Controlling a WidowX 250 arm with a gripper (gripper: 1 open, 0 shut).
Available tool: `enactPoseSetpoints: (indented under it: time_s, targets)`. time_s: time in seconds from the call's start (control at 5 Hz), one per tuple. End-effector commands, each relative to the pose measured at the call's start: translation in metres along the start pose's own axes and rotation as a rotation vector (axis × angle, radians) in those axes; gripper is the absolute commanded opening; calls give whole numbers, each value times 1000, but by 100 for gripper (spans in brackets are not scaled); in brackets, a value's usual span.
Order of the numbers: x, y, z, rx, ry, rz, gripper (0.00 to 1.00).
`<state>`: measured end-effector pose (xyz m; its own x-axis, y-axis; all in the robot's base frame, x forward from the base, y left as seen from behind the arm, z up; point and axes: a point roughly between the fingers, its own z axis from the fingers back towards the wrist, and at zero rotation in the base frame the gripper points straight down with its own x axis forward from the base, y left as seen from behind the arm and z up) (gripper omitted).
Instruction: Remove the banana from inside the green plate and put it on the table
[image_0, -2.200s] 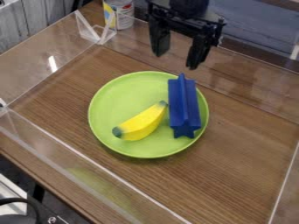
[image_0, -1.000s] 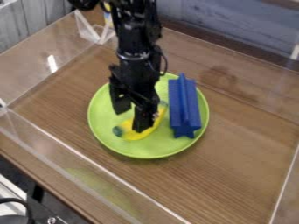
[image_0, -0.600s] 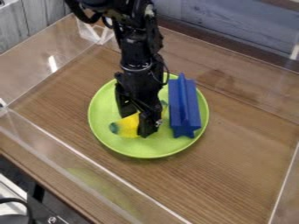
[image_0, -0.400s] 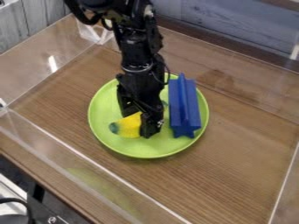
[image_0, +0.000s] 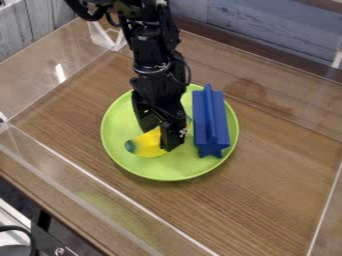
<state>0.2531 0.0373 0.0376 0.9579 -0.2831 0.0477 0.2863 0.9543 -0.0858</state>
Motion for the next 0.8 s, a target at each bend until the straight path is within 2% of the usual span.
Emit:
enactPoseSetpoints:
  time_s: [0.0,0.6]
  targets:
    - [4,4,11,21,-46,7,100]
    - [4,6,3,14,-40,11,100]
